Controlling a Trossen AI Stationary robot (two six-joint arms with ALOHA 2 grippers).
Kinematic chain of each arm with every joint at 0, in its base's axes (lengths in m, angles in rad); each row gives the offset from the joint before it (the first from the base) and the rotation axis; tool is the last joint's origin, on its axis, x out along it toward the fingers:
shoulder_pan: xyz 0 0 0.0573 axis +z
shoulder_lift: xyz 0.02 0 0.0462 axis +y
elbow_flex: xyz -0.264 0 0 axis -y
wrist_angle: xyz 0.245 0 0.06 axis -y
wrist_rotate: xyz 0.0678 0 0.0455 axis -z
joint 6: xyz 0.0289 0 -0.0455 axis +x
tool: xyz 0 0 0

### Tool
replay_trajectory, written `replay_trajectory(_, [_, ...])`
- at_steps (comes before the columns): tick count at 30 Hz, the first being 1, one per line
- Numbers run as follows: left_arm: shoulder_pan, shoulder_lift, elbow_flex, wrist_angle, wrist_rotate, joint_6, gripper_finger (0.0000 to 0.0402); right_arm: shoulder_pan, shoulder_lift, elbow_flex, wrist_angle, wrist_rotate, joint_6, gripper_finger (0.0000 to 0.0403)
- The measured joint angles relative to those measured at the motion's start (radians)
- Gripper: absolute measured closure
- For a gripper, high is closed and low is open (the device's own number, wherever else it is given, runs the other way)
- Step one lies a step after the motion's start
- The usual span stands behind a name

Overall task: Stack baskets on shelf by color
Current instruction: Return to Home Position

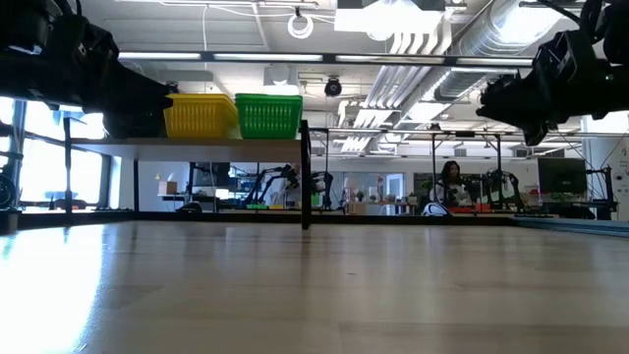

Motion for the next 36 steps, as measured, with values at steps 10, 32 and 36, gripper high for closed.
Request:
replay_trajectory(10, [0.000,0.000,0.000,0.000,0.000,0.000,0.0289,0.000,0.018,0.000,-0.002,0.012,0.028,0.0300])
replay_trajectory(32, [0.000,0.000,0.000,0.000,0.000,0.000,0.0289,0.000,0.018,0.000,-0.003,0.012,0.028,0.0300])
replay_trajectory(36, [0.000,0.000,0.000,0.000,0.000,0.000,0.0289,0.000,0.018,0.000,-0.003,0.012,0.028,0.0300])
